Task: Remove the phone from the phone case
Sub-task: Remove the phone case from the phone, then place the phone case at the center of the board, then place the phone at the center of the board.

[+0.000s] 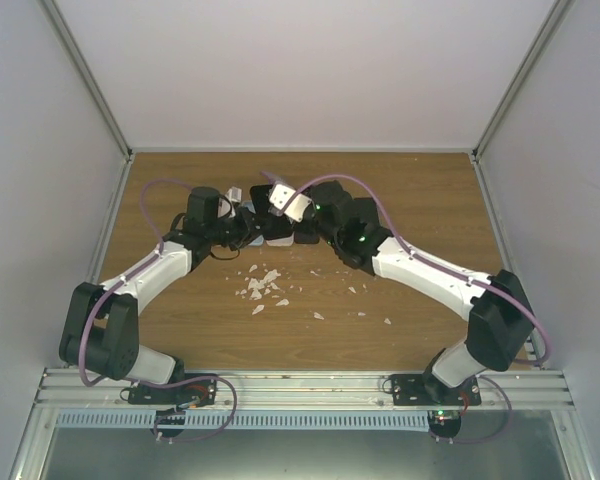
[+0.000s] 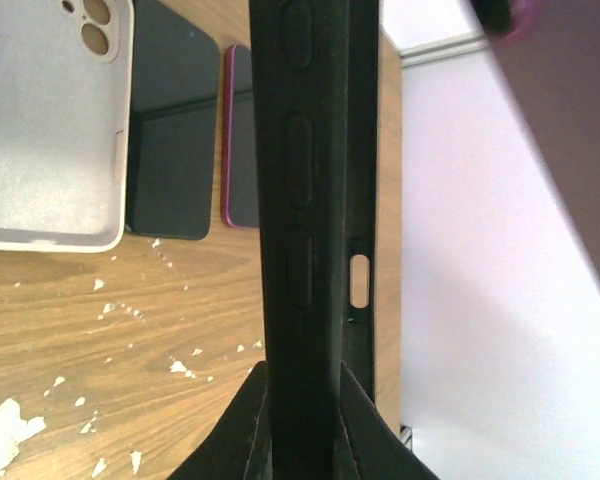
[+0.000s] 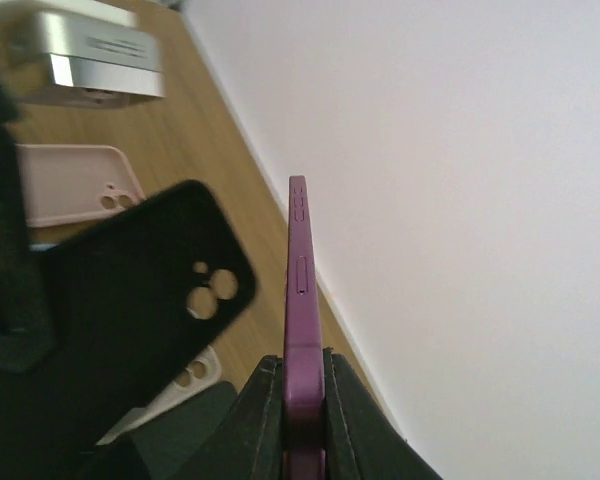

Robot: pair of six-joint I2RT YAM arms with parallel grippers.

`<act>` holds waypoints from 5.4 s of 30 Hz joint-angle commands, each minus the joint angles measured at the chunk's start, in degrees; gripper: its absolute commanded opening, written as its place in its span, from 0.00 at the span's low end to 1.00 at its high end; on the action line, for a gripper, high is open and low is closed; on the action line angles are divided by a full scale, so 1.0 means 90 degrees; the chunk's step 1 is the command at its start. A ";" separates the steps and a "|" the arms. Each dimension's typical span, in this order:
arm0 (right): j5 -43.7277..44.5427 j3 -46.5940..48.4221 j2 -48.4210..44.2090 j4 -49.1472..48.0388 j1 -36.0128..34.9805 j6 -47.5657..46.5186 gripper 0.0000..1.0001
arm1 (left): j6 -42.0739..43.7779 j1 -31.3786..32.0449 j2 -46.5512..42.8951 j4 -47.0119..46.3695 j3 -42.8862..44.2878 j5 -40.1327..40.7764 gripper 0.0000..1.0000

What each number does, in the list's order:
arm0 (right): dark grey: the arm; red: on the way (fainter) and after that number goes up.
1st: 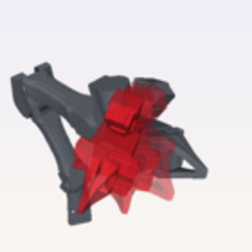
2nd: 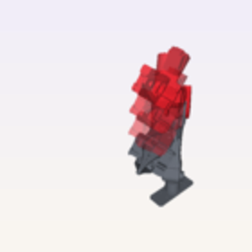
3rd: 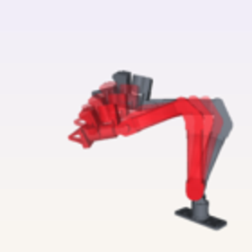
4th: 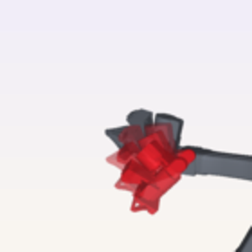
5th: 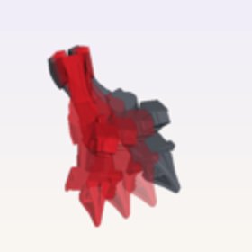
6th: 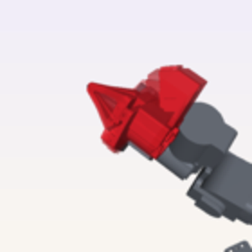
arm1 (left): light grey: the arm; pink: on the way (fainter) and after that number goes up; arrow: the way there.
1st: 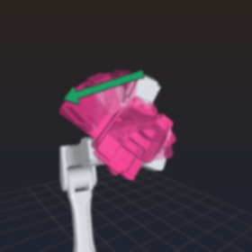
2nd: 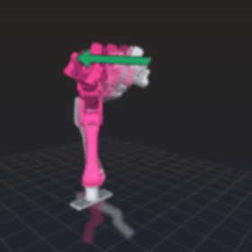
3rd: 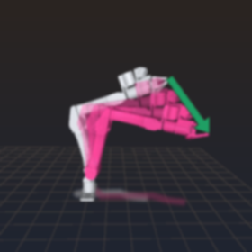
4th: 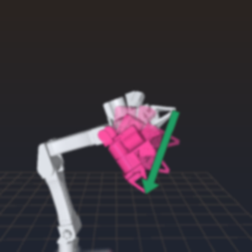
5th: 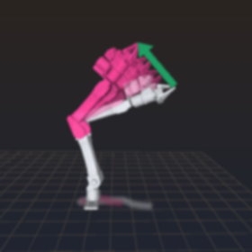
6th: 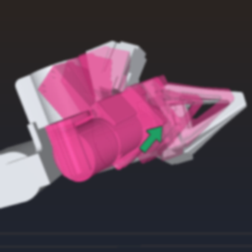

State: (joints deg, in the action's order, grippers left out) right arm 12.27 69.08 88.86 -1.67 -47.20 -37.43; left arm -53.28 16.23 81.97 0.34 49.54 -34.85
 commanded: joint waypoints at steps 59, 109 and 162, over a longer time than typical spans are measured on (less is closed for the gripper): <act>0.0181 0.0003 -0.1153 0.0819 0.0709 0.0499 0.01 | 0.8548 -0.4650 0.3790 0.4901 0.3532 -0.1300 0.00; 0.0003 0.0120 -0.1188 0.0914 0.0728 0.0536 0.00 | 0.7176 -0.3915 0.3263 0.4329 0.3426 0.1407 0.63; 0.2855 -0.1251 -0.0232 -0.4613 -0.1678 -0.5096 0.00 | -0.0263 -0.1344 0.0263 -0.0448 0.2408 -0.3545 0.98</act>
State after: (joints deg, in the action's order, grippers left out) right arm 36.07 58.57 86.24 -32.14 -60.23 -77.76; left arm -55.66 3.01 85.38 -2.33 71.96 -69.21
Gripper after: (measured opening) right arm 0.089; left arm 0.990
